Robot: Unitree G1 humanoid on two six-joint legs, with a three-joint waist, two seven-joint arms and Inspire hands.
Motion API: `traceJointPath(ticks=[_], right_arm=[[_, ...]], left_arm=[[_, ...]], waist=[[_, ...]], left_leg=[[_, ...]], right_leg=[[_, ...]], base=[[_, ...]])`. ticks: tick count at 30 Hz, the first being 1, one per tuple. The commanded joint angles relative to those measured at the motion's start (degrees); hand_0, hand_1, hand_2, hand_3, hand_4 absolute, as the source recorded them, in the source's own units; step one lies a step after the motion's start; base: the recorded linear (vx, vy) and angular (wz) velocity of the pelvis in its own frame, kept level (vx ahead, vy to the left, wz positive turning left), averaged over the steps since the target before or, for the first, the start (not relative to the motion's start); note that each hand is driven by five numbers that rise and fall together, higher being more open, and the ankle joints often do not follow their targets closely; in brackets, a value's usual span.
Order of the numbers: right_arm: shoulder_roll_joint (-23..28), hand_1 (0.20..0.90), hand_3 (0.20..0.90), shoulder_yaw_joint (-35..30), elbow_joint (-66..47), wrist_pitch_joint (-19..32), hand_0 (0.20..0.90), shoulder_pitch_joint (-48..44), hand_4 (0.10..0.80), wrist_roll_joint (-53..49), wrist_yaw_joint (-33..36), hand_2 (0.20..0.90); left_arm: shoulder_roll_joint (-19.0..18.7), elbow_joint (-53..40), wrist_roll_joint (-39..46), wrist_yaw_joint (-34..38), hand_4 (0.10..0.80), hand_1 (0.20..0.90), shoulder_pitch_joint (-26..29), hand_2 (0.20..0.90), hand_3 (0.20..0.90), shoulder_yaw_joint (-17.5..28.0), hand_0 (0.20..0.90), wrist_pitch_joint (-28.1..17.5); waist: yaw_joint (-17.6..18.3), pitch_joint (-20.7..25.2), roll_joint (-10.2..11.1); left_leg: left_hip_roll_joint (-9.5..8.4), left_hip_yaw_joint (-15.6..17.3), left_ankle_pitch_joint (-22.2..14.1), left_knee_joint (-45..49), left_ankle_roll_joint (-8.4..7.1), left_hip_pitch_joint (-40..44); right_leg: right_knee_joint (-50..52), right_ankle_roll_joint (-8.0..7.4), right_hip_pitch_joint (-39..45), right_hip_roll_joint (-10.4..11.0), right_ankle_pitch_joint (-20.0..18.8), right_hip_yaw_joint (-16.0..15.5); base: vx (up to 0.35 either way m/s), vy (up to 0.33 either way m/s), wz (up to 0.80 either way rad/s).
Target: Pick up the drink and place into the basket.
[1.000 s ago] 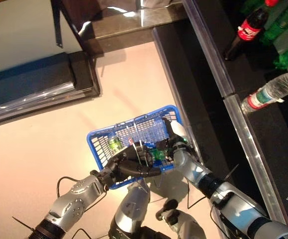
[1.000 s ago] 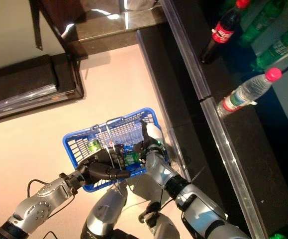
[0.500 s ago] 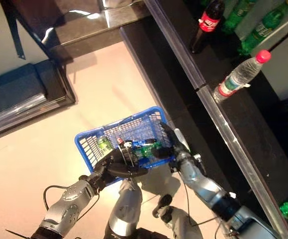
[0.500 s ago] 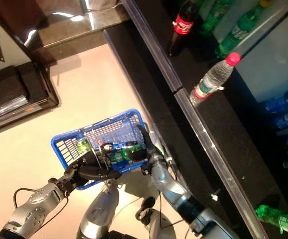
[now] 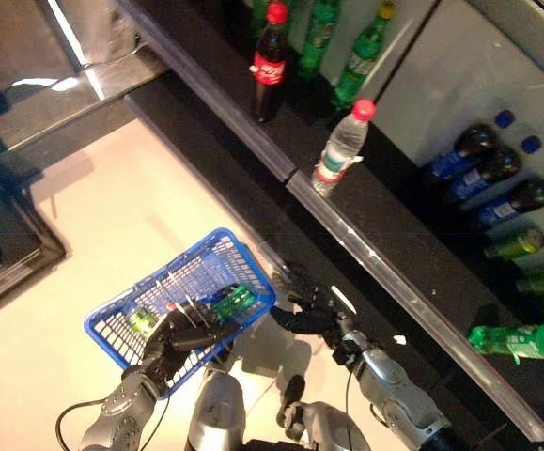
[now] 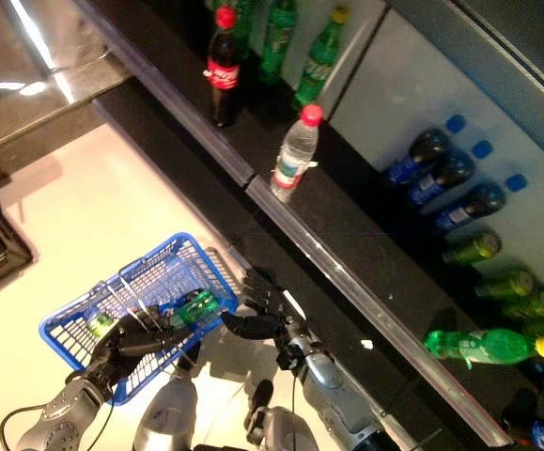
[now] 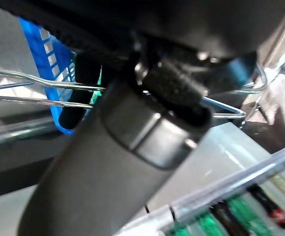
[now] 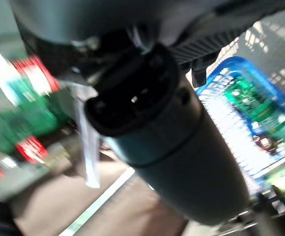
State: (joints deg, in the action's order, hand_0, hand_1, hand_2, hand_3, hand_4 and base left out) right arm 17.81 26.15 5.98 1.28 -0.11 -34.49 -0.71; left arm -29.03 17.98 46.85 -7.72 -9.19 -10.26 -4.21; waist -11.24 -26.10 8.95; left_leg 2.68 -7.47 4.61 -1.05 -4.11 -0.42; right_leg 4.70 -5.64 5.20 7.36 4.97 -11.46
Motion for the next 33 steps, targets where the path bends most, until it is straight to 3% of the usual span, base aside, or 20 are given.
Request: traceJointPath(ticks=[1, 10, 16, 21, 24, 28, 33], right_arm=[[1.6, 0.9, 0.9, -0.5, -0.9, 4.7, 0.9, 5.8, 0.8, -3.3, -5.3, 0.9], [-1.3, 0.9, 0.9, -6.7, 12.9, 1.1, 0.9, 9.4, 0.8, -0.1, -4.9, 0.9], [-4.6, 0.9, 0.9, -11.0, 37.4, 0.2, 0.9, 6.1, 0.8, 7.1, -6.8, 0.9], [-5.6, 0.9, 0.9, -14.1, 55.6, -0.6, 0.9, 3.2, 0.8, 9.5, -7.1, 0.9], [-6.4, 0.9, 0.9, -16.8, 62.8, -1.6, 0.9, 2.6, 0.8, 10.9, -5.2, 0.9], [-6.7, 0.9, 0.9, -20.1, 67.5, -2.9, 0.9, 2.7, 0.8, 10.3, -4.8, 0.9], [-6.5, 0.9, 0.9, -19.4, 68.6, -3.4, 0.9, 2.7, 0.8, 14.4, -3.4, 0.9]], left_arm=[[4.2, -6.3, -2.3, -3.4, 0.1, 0.3, -2.6, 0.3, 0.2, -1.7, 0.3, -15.4], [9.7, 11.6, -1.1, 3.0, 0.1, 0.3, -2.2, 0.3, 0.2, 1.8, 0.3, -14.1], [14.1, 27.1, -6.0, 5.7, 0.1, 0.3, 1.3, 0.3, 0.2, 2.6, 0.3, -16.0], [15.9, 40.9, -8.6, 7.9, 0.1, 0.3, 4.7, 0.3, 0.2, 3.6, 0.3, -13.5], [16.6, 47.9, -9.4, 7.5, 0.1, 0.3, 5.6, 0.3, 0.2, 5.2, 0.3, -14.2], [17.9, 51.7, -10.5, 7.3, 0.1, 0.3, 6.3, 0.3, 0.2, 5.6, 0.3, -16.2], [17.8, 51.7, -11.8, 7.5, 0.1, 0.3, 6.6, 0.3, 0.2, 4.5, 0.3, -16.2]], waist=[[4.0, 15.3, -4.5], [9.0, 19.1, -4.9], [10.9, 20.8, -5.7], [11.3, 21.7, -6.2], [11.9, 22.4, -6.3], [12.4, 22.9, -6.5], [12.3, 23.0, -6.6]], left_leg=[[1.63, 5.7, -0.7, -2.9, 2.17, 4.0], [3.4, 11.4, -1.1, -3.9, 0.74, 5.2], [4.42, 14.2, -1.8, -3.9, -0.15, 5.9], [4.57, 15.6, -2.3, -3.9, -0.45, 6.3], [4.67, 16.3, -2.6, -3.9, -0.49, 6.7], [4.67, 17.0, -3.2, -3.9, -0.33, 7.3], [4.47, 16.7, -3.4, -3.9, -0.21, 7.4]], right_leg=[[-1.6, -0.77, -0.6, 0.6, -6.0, 2.2], [-5.8, -1.21, 0.0, 1.1, -7.8, 5.2], [-8.3, -1.8, 0.4, 2.0, -9.2, 6.3], [-8.8, -2.09, 0.5, 2.5, -9.5, 6.2], [-8.8, -2.09, 0.5, 2.5, -9.4, 6.7], [-8.8, -2.14, 0.4, 2.4, -9.3, 7.4], [-8.8, -2.2, 0.2, 2.5, -9.5, 7.5]], base=[[-0.05, 0.041, -0.33], [-0.047, 0.024, -0.26], [-0.028, 0.023, -0.31], [-0.007, 0.02, -0.15], [0.023, 0.04, -0.13], [0.027, 0.039, -0.16], [0.011, 0.008, -0.1]])
